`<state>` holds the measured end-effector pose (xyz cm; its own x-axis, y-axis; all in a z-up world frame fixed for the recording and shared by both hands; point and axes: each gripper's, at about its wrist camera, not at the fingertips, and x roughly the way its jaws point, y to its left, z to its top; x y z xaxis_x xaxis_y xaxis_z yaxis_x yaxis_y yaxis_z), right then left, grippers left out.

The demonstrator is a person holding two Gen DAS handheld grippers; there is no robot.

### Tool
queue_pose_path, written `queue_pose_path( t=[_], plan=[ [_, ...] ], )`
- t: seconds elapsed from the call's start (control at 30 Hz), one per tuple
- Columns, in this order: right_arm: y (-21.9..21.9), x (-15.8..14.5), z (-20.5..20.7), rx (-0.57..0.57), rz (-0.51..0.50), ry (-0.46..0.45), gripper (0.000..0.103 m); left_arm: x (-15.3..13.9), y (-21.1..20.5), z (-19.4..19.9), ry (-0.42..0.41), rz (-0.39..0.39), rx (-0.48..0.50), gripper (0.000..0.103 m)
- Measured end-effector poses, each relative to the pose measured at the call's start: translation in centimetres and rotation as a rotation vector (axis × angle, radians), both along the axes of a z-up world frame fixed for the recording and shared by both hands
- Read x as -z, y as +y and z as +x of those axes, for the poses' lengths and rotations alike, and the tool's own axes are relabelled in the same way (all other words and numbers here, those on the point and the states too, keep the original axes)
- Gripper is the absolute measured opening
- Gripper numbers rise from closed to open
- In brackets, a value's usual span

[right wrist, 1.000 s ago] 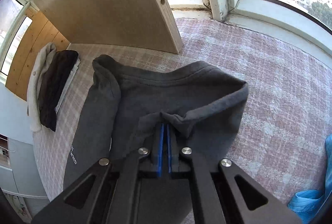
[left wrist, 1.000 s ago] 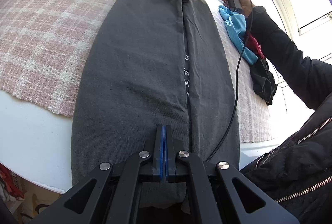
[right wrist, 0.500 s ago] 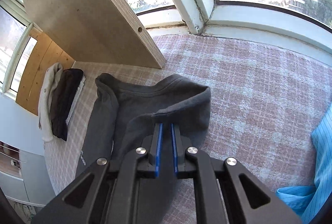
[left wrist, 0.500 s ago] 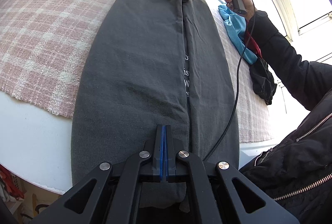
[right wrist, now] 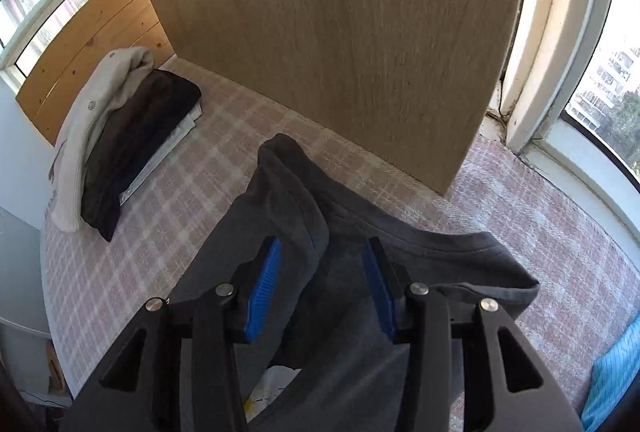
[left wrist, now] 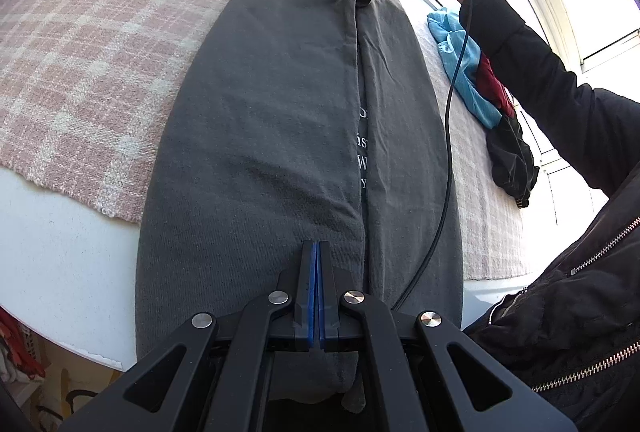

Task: Fold clothes
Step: 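Hold the collar with the right gripper and pull it toward the headboard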

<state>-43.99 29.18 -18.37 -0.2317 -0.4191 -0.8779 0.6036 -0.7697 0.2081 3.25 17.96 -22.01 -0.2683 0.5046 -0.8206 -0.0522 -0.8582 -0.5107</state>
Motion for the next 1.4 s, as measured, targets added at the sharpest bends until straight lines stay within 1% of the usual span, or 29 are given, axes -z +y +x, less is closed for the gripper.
queue_pose_path(
  t=[0.1, 0.13, 0.23, 0.33, 0.4, 0.5, 0.53, 0.63, 0.67, 0.77, 0.8, 0.83, 0.9, 0.93, 1.03, 1.07, 1.1, 1.13, 1.17, 1.2, 1.23, 1.3, 1.37, 1.4],
  plan=[
    [-1.5, 2.2, -0.5, -0.009, 0.044, -0.052, 0.043, -0.1, 0.0, 0.0, -0.009, -0.003, -0.003, 0.000],
    [-1.7, 2.7, -0.5, -0.010, 0.041, -0.063, 0.043, -0.1, 0.0, 0.0, -0.013, -0.003, -0.004, 0.000],
    [-1.8, 2.8, -0.6, -0.026, -0.009, -0.072, 0.042, -0.5, 0.0, -0.3, -0.009, -0.013, 0.002, 0.001],
    [-1.9, 2.6, -0.9, -0.037, -0.067, -0.095, 0.012, -1.2, 0.2, -1.0, 0.007, -0.007, 0.009, 0.001],
    [-1.9, 2.3, -1.1, -0.043, -0.109, -0.102, 0.012, -1.7, 0.3, -1.5, 0.018, -0.003, 0.016, 0.001],
    [-2.6, 2.2, -1.4, -0.063, -0.090, -0.097, 0.012, -2.2, 0.6, -2.2, 0.028, -0.013, 0.036, 0.001],
    [-3.0, 2.3, -1.6, -0.075, -0.065, -0.100, 0.012, -2.3, 0.6, -2.4, 0.031, -0.013, 0.039, 0.001],
    [-3.6, 2.7, -2.0, -0.099, -0.034, -0.125, 0.021, -3.0, 0.6, -3.3, 0.047, -0.012, 0.046, 0.001],
    [-3.7, 2.6, -2.0, -0.107, -0.052, -0.127, 0.023, -3.2, 0.6, -3.7, 0.054, -0.016, 0.051, 0.001],
    [-4.2, 2.8, -1.6, -0.143, -0.102, -0.133, 0.021, -3.5, 0.6, -4.9, 0.071, -0.028, 0.068, 0.001],
    [-4.5, 2.8, -1.4, -0.145, -0.117, -0.128, 0.018, -3.5, 0.7, -5.1, 0.075, -0.027, 0.073, 0.001],
    [-4.7, 2.6, -1.4, -0.144, -0.144, -0.131, 0.008, -3.4, 0.8, -5.3, 0.074, -0.025, 0.079, 0.001],
    [-4.6, 1.9, -1.6, -0.129, -0.246, -0.133, 0.008, -3.1, 1.2, -5.3, 0.067, -0.022, 0.091, 0.001],
    [-4.6, 1.9, -1.8, -0.127, -0.271, -0.138, 0.008, -2.9, 1.4, -5.3, 0.062, -0.022, 0.097, 0.001],
    [-5.1, 3.1, -2.4, -0.095, -0.172, -0.139, 0.008, -2.5, 1.8, -5.0, 0.051, -0.017, 0.111, 0.001],
    [-5.1, 3.4, -2.5, -0.091, -0.157, -0.144, 0.010, -2.4, 1.8, -5.0, 0.049, -0.013, 0.111, 0.001],
    [-4.7, 3.5, -2.6, -0.085, -0.177, -0.173, 0.014, -2.3, 1.7, -5.0, 0.048, -0.012, 0.109, 0.001],
    [-4.4, 3.6, -2.7, -0.076, -0.188, -0.200, 0.023, -2.3, 1.7, -5.1, 0.049, -0.012, 0.105, 0.001],
    [-4.2, 3.4, -2.8, -0.072, -0.189, -0.204, 0.028, -2.3, 1.7, -5.2, 0.051, -0.012, 0.101, 0.001],
    [-4.1, 3.3, -2.7, -0.072, -0.178, -0.196, 0.030, -2.3, 1.6, -5.4, 0.053, -0.012, 0.098, 0.001],
    [-4.2, 3.2, -2.4, -0.080, -0.140, -0.161, 0.030, -2.4, 1.6, -5.6, 0.059, -0.013, 0.095, 0.001],
    [-4.2, 3.1, -2.0, -0.097, -0.097, -0.112, 0.030, -3.0, 1.6, -6.6, 0.081, -0.007, 0.095, 0.001],
    [-3.8, 2.9, -2.1, -0.078, -0.097, -0.107, 0.030, -4.0, 1.3, -8.5, 0.113, -0.008, 0.090, 0.001],
    [-3.7, 2.8, -2.2, -0.078, -0.103, -0.110, 0.030, -4.7, 1.2, -9.8, 0.139, -0.018, 0.087, 0.003]
  ],
)
